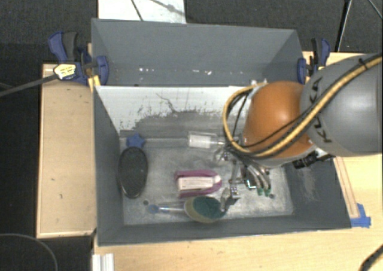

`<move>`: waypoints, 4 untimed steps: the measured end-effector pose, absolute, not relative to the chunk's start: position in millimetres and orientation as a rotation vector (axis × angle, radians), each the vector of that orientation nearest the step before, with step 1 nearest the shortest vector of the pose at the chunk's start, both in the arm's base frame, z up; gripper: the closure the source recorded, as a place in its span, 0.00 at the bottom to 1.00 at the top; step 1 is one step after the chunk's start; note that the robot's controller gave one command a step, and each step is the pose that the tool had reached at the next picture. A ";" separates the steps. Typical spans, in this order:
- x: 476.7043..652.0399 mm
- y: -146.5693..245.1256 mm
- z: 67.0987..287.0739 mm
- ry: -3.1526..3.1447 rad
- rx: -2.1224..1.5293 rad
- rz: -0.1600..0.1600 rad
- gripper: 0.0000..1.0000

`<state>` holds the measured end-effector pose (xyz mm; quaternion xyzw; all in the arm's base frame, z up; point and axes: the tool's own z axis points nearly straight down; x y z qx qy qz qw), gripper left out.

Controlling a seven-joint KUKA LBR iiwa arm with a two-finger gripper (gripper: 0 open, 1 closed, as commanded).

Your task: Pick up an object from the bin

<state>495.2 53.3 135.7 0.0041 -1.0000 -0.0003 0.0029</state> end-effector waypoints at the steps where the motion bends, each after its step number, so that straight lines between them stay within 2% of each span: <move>1: 516.4 84.3 85.7 -3.142 -0.133 0.006 0.00; 2: 513.1 100.1 102.3 -3.146 -0.132 -0.002 0.00; 3: 523.4 89.5 102.2 -3.139 -0.255 -0.004 0.00; 4: 523.7 97.4 81.3 -3.157 -0.232 0.006 0.00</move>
Offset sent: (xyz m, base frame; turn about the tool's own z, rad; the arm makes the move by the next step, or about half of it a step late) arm 0.0202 0.0397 -0.0657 0.0898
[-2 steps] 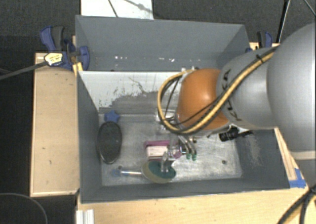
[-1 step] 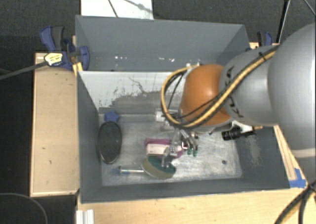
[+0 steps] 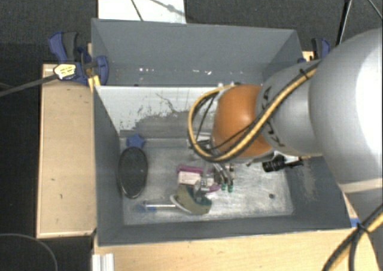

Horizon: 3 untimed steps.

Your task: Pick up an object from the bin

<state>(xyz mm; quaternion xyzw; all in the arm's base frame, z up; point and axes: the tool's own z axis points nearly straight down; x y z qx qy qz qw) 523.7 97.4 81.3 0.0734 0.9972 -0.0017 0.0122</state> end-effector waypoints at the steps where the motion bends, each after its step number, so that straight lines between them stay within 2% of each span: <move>1: 522.1 99.3 79.4 3.097 0.412 -0.003 0.00; 2: 519.3 101.1 78.3 3.109 0.413 -0.003 1.00; 3: 521.0 100.9 88.6 3.107 0.414 0.003 1.00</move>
Offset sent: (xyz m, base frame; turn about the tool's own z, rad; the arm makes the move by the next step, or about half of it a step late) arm -0.0093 0.0070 -0.0113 0.1167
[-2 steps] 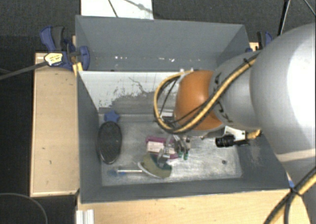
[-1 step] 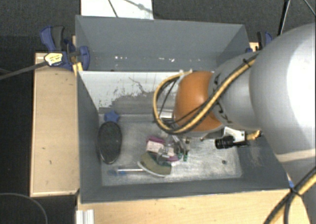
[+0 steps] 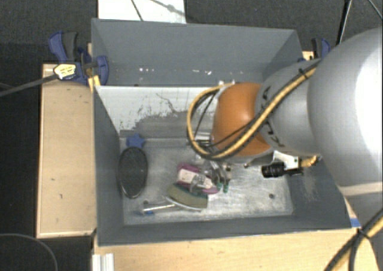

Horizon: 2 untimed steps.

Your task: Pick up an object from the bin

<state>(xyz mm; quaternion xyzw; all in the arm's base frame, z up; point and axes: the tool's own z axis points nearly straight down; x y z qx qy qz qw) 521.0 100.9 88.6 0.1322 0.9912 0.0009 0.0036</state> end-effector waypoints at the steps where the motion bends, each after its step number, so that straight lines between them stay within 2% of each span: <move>1: 522.1 101.0 124.0 3.110 0.411 0.003 1.00; 2: 522.9 101.2 166.8 3.111 0.403 0.003 1.00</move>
Offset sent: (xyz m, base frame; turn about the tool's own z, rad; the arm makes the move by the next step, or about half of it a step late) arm 0.0001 0.0000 0.0338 0.0000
